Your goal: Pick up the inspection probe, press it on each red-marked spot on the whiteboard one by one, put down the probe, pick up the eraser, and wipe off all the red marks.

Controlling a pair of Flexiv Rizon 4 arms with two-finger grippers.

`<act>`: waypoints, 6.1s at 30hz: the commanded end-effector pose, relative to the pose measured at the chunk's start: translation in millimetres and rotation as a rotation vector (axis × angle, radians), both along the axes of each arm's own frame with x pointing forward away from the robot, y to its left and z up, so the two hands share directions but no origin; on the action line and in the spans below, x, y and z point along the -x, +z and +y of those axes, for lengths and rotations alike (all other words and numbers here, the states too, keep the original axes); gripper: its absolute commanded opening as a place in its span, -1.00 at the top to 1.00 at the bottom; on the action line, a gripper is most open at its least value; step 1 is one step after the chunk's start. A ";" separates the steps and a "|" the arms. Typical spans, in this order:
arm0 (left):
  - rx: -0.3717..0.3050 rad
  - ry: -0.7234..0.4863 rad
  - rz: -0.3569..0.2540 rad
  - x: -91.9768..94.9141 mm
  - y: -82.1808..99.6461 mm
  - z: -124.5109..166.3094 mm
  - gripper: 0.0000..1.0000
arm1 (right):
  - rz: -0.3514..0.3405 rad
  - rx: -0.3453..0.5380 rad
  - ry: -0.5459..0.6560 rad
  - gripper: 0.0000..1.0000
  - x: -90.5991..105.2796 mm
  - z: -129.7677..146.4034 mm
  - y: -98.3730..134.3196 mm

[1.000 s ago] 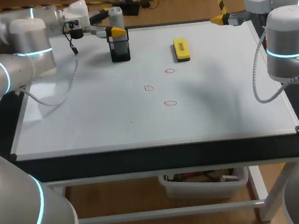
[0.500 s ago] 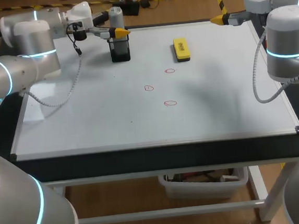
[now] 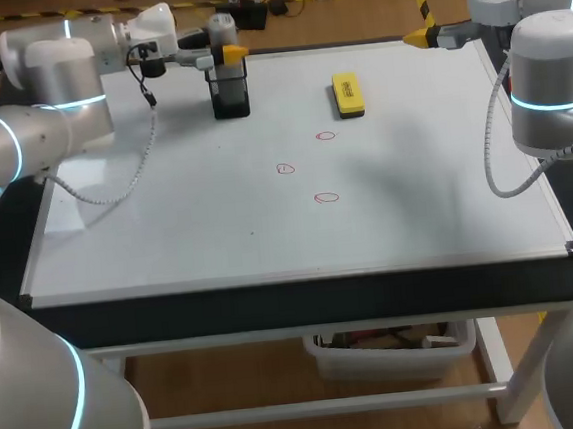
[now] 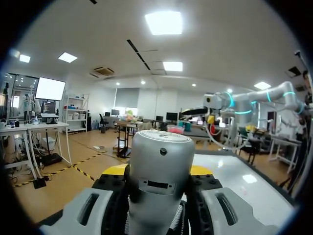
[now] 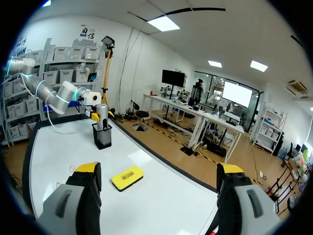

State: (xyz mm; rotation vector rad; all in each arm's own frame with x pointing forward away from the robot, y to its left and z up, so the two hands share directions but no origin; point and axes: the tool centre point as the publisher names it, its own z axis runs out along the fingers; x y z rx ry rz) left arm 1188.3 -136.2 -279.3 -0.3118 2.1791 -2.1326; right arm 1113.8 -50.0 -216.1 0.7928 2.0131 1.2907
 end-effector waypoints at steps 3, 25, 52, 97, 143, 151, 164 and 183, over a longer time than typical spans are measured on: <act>0.001 -0.006 -0.008 1.6 -0.2 3.2 1.00 | 0.000 0.000 0.000 -1.00 0.0 0.0 0.0; 0.015 -0.051 -0.085 4.8 45.9 3.1 1.00 | 0.000 0.000 0.000 -1.00 0.0 0.0 0.0; 0.051 -0.032 -0.212 45.6 149.9 37.8 1.00 | 0.000 0.000 0.000 -1.00 0.0 0.0 0.0; 0.050 0.241 -0.145 101.2 56.2 181.1 1.00 | 0.000 0.000 0.000 -1.00 0.0 0.0 0.0; 0.050 0.241 -0.145 101.2 56.2 181.1 1.00 | 0.276 1.259 1.602 -1.00 -15.6 88.6 -88.8; 0.050 0.241 -0.145 101.2 56.2 181.1 1.00 | 0.276 1.259 1.602 -1.00 -15.6 88.6 -88.8; 0.050 0.241 -0.145 101.2 56.2 181.1 1.00 | -0.022 1.393 1.920 -1.00 -9.2 113.9 -125.9; 0.050 0.241 -0.145 101.2 56.2 181.1 1.00 | -0.414 1.593 2.069 -1.00 -3.4 118.6 -150.4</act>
